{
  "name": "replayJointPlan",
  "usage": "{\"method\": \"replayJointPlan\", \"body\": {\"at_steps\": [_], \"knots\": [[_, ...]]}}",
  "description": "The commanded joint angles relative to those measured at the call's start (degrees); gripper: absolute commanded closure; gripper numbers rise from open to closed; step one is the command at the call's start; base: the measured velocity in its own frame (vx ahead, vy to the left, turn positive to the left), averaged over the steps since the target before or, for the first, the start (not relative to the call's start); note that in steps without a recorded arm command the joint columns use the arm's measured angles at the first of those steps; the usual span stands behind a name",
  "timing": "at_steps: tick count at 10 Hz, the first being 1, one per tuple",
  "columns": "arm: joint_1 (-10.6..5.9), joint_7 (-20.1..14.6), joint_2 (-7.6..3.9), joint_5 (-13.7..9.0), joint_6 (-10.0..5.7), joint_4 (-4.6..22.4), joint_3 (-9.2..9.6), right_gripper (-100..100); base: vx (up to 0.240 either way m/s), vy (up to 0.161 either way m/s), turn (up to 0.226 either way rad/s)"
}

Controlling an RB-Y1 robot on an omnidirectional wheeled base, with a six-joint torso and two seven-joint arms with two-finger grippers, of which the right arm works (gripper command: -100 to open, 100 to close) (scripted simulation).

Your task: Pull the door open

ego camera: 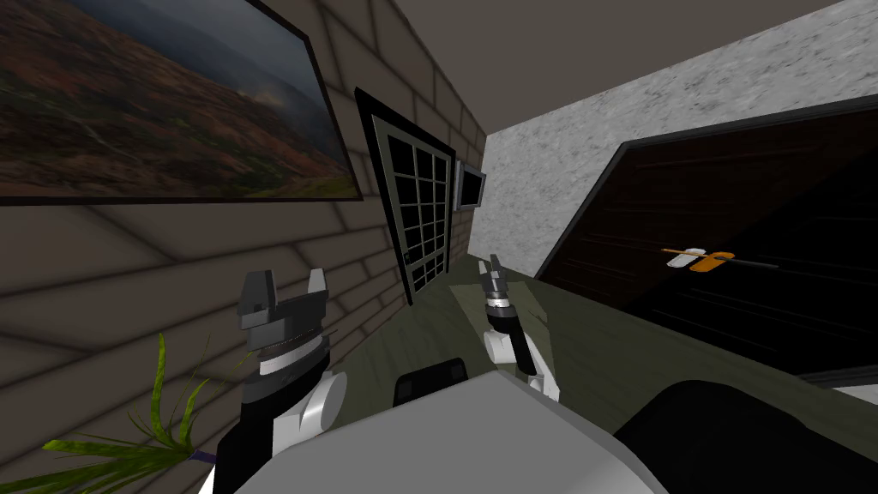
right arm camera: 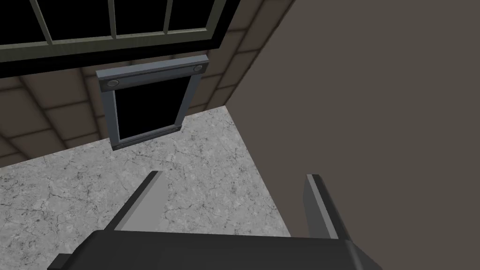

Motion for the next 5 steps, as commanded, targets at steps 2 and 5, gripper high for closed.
{"method": "replayJointPlan", "body": {"at_steps": [2, 5], "knots": [[-0.56, 2.5, -0.86, 1.56, -1.01, 2.66, -0.34, -100, 0.068, -0.002, 0.074], [-1.28, 5.77, -1.77, 3.61, -2.34, 6.13, -0.79, -100, 0.103, 0.008, 0.07]]}}
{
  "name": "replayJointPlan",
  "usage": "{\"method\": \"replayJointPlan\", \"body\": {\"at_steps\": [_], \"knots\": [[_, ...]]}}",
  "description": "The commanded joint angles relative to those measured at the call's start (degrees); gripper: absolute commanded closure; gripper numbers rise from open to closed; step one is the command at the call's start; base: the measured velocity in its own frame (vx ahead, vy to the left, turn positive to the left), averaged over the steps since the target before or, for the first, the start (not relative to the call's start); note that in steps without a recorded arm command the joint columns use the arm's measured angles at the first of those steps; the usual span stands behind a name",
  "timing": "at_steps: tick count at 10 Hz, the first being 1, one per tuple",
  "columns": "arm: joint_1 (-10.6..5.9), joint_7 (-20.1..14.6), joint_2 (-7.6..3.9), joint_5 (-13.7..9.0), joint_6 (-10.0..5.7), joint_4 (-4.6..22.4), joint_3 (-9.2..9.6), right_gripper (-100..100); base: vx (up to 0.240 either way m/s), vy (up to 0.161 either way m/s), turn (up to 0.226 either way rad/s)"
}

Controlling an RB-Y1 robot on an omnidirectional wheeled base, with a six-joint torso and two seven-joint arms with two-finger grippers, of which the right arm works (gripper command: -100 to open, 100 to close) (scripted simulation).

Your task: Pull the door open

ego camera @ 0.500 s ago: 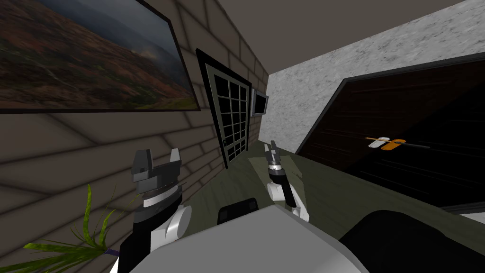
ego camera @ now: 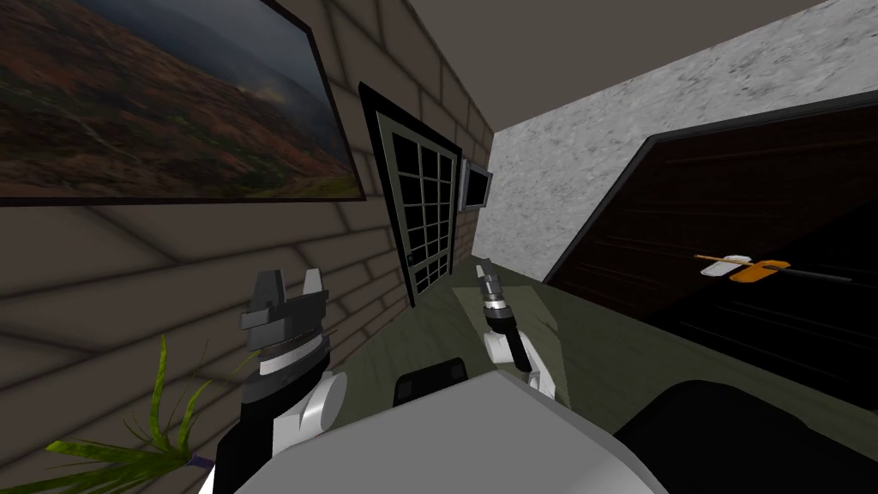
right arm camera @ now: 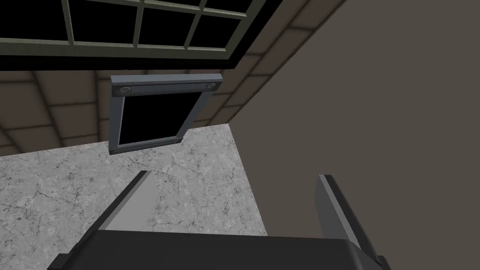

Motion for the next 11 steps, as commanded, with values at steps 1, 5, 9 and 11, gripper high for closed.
{"method": "replayJointPlan", "body": {"at_steps": [1, 5, 9, 11], "knots": [[-0.4, 1.64, -0.23, 0.96, -0.6, 1.56, -0.07, -100, 0.086, -0.003, 0.056], [-1.41, 6.16, -1.18, 3.79, -2.43, 6.37, -0.69, -100, 0.086, -0.008, 0.069], [-2.2, 9.74, -1.74, 6.03, -3.88, 10.18, -1.18, -100, 0.067, 0.002, 0.053], [-2.61, 11.58, -2.0, 7.18, -4.63, 12.14, -1.43, -100, 0.069, 0.0, 0.061]]}}
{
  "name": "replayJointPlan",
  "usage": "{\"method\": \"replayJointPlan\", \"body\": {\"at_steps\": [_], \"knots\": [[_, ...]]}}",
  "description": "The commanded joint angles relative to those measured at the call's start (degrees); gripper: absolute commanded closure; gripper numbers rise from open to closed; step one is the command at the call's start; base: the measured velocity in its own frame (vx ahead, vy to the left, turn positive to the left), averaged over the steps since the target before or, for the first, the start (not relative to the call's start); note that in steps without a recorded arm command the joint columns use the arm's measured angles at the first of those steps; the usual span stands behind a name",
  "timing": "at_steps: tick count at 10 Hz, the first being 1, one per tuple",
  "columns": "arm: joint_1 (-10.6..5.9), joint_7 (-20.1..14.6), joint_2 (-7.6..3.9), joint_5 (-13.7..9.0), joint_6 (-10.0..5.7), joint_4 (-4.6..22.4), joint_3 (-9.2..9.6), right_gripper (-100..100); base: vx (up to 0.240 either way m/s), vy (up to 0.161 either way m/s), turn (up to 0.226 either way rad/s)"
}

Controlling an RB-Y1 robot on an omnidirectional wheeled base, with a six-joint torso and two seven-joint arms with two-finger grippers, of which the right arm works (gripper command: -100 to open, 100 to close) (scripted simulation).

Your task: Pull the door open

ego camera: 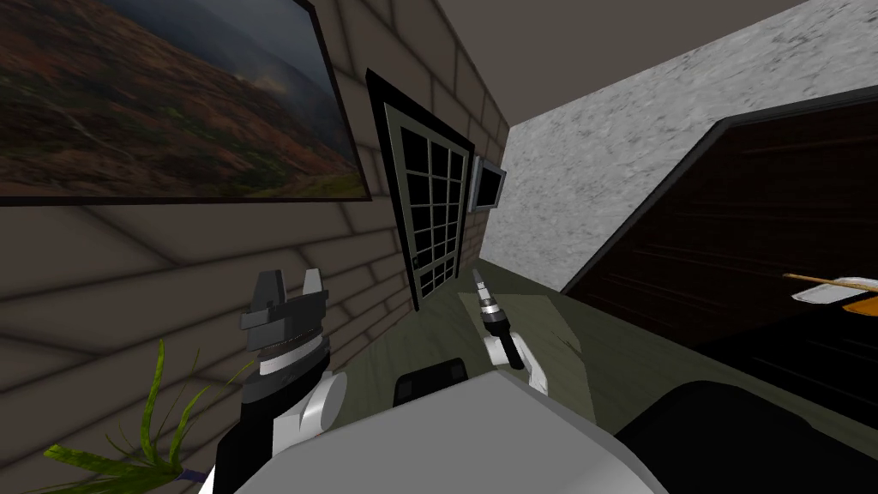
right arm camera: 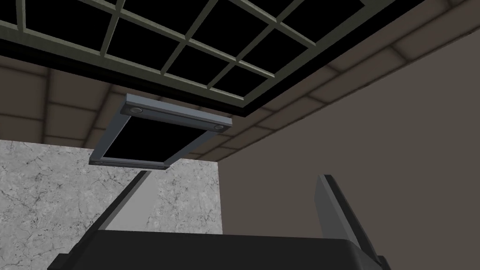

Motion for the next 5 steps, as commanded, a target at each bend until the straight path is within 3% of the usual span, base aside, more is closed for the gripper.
{"method": "replayJointPlan", "body": {"at_steps": [1, 5], "knots": [[-0.58, 1.77, -0.09, 1.04, -0.69, 1.92, -0.2, -100, 0.074, 0.002, 0.055], [-1.46, 5.74, -0.5, 3.53, -2.3, 6.14, -0.74, -100, 0.064, -0.003, 0.062]]}}
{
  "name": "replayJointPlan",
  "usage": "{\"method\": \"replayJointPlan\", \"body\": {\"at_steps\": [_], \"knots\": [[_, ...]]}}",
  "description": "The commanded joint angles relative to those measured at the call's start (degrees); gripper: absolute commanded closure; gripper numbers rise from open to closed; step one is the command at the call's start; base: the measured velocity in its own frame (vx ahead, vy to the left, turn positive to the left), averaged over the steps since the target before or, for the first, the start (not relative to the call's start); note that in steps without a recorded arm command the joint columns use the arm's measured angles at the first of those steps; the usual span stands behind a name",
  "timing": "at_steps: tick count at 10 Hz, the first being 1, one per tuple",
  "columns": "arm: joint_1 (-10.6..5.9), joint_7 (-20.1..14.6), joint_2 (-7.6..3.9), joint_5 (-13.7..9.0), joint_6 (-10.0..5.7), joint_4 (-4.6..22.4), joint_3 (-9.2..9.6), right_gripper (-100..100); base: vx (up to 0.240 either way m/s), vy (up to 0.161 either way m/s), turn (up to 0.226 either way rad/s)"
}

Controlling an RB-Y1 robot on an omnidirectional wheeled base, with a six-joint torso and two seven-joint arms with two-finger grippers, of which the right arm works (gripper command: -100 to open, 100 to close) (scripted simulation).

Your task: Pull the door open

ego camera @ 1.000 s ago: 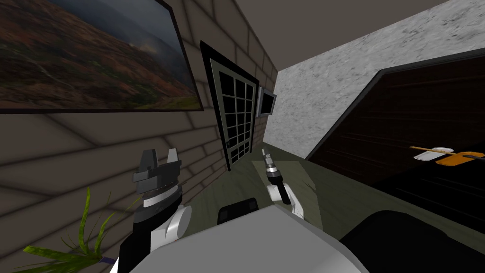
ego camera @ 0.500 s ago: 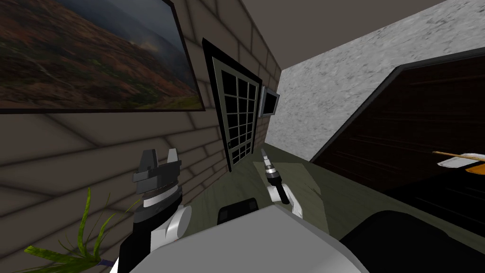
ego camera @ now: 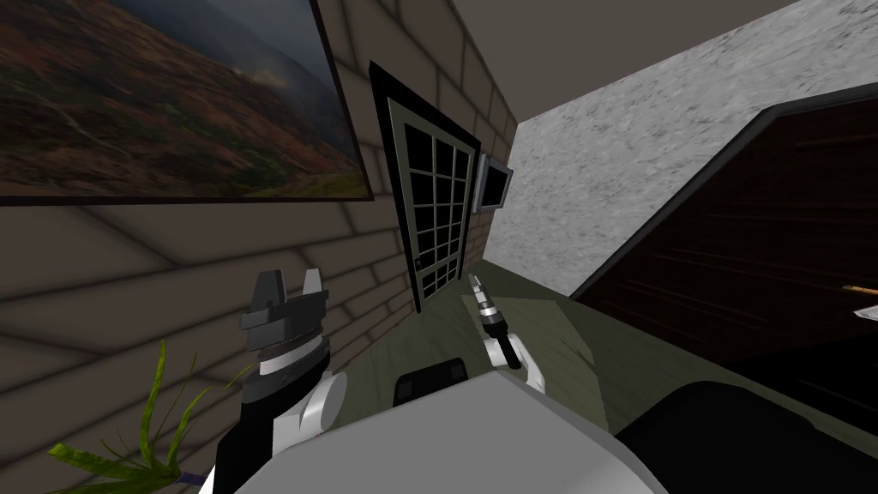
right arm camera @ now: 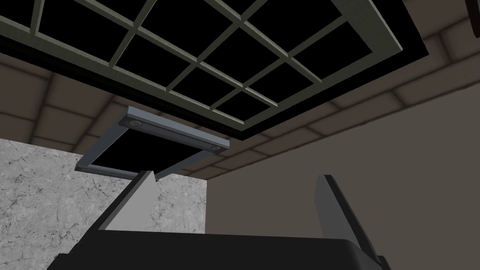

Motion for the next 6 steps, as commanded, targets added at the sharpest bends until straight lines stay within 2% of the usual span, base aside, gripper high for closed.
{"method": "replayJointPlan", "body": {"at_steps": [1, 6], "knots": [[-0.43, 1.83, -0.07, 1.11, -0.61, 1.7, -0.16, -100, 0.075, -0.003, 0.062], [-1.61, 7.13, -0.33, 4.43, -2.75, 7.33, -0.89, -100, 0.072, -0.003, 0.058]]}}
